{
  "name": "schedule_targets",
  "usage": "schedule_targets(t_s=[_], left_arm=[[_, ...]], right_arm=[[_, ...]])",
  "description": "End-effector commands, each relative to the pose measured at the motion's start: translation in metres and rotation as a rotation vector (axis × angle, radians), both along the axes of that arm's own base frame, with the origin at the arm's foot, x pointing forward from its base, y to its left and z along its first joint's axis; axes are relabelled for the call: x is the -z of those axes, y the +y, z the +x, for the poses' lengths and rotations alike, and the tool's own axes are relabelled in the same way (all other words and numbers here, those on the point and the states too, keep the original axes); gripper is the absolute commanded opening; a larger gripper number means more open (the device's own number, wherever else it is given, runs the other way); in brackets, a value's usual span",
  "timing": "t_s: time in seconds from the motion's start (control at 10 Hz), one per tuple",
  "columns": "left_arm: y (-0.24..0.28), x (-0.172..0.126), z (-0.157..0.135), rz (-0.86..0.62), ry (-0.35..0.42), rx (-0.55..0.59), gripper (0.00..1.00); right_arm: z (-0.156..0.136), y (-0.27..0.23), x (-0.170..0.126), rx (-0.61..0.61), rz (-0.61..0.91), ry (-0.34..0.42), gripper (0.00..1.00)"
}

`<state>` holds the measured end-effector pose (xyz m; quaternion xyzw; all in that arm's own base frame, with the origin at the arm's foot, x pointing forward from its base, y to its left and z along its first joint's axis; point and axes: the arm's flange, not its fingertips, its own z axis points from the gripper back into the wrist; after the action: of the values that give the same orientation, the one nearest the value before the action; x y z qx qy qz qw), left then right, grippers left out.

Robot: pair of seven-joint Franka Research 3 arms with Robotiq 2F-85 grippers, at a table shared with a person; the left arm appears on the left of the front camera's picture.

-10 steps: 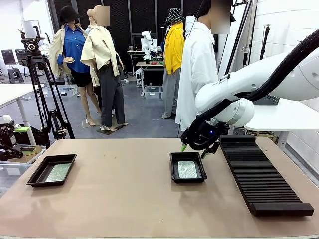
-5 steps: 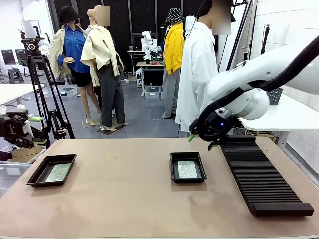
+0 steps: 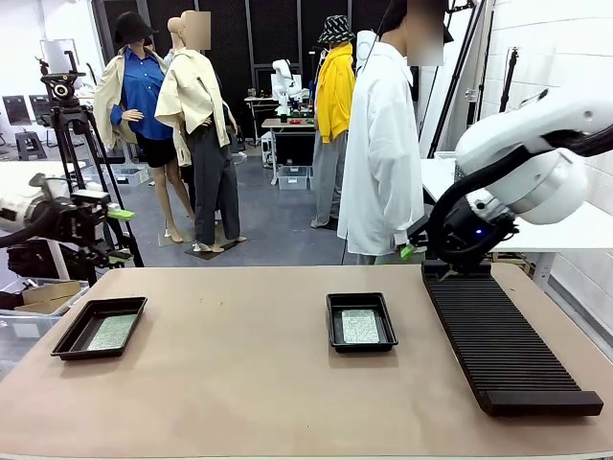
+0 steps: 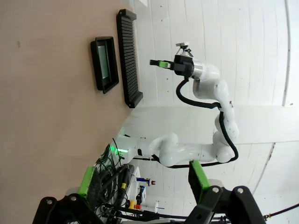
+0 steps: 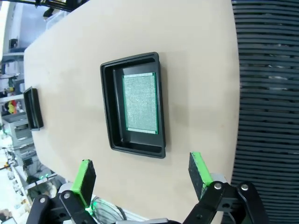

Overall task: Inspect and transfer BCBs to ESD trays.
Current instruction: Pick up the ESD tray and place it on the left side of the table.

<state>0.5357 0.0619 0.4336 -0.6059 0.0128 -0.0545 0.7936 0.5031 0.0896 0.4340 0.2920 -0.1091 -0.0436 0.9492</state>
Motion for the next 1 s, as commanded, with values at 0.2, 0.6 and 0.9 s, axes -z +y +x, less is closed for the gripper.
schedule_targets(t_s=[0.2,0.6,0.9], left_arm=[[-0.065,-0.024,0.006,0.171,0.057,-0.023,1.00],[-0.136,-0.042,0.022,0.354,0.084,-0.013,1.00],[-0.191,-0.057,0.024,0.440,0.108,0.006,1.00]], right_arm=[[-0.014,-0.064,-0.009,-0.058,0.197,0.007,1.00],[-0.004,-0.128,0.005,-0.051,0.391,0.027,1.00],[-0.004,-0.157,0.023,-0.052,0.547,0.015,1.00]])
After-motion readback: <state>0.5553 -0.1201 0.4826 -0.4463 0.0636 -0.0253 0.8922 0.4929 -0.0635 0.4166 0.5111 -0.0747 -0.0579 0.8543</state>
